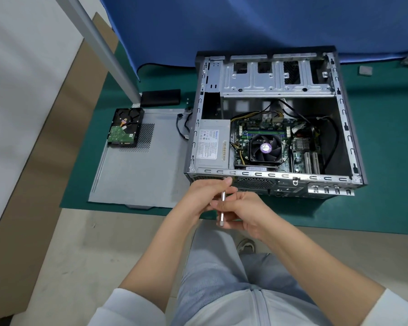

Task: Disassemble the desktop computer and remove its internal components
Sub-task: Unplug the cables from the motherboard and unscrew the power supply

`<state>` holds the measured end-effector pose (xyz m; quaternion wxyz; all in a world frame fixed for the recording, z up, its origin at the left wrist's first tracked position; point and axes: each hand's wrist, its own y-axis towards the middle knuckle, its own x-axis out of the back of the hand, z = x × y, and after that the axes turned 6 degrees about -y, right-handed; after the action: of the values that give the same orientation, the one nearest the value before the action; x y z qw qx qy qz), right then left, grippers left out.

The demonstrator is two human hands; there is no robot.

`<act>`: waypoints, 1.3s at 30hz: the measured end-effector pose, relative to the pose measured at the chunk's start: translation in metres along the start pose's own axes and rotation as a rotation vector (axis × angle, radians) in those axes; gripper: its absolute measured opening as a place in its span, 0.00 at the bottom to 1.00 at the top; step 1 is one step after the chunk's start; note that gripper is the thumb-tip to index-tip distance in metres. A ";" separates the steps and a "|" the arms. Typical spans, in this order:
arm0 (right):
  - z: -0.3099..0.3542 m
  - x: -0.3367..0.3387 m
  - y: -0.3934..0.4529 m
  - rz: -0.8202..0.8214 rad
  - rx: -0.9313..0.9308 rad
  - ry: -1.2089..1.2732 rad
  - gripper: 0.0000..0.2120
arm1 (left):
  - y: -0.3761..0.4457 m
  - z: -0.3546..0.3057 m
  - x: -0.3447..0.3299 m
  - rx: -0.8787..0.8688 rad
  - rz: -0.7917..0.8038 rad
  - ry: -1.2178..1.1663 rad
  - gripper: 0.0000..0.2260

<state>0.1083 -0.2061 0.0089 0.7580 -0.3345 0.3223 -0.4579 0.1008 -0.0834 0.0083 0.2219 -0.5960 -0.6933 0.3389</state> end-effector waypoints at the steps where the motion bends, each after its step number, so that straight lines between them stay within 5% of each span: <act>1: -0.001 0.000 0.000 -0.018 0.008 -0.002 0.10 | 0.000 0.003 0.000 -0.016 -0.025 0.031 0.08; 7: -0.001 -0.002 -0.001 0.066 0.018 0.044 0.03 | -0.003 0.007 -0.012 -0.074 -0.141 -0.100 0.04; 12: -0.004 0.008 -0.004 0.215 0.010 0.133 0.10 | -0.005 0.005 -0.017 -0.027 -0.120 -0.152 0.10; 25: -0.004 0.005 0.000 0.150 0.052 0.067 0.02 | 0.001 0.002 -0.018 -0.055 -0.207 -0.021 0.05; 32: -0.006 0.010 0.000 0.126 0.043 0.107 0.06 | 0.001 0.002 -0.013 0.021 -0.060 -0.129 0.08; 39: 0.001 0.010 0.002 0.036 0.041 -0.031 0.12 | 0.005 0.001 -0.005 -0.103 -0.184 -0.029 0.06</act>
<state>0.1134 -0.2144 0.0059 0.7776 -0.3199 0.3070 -0.4457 0.1045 -0.0879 0.0042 0.2111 -0.5356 -0.7646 0.2899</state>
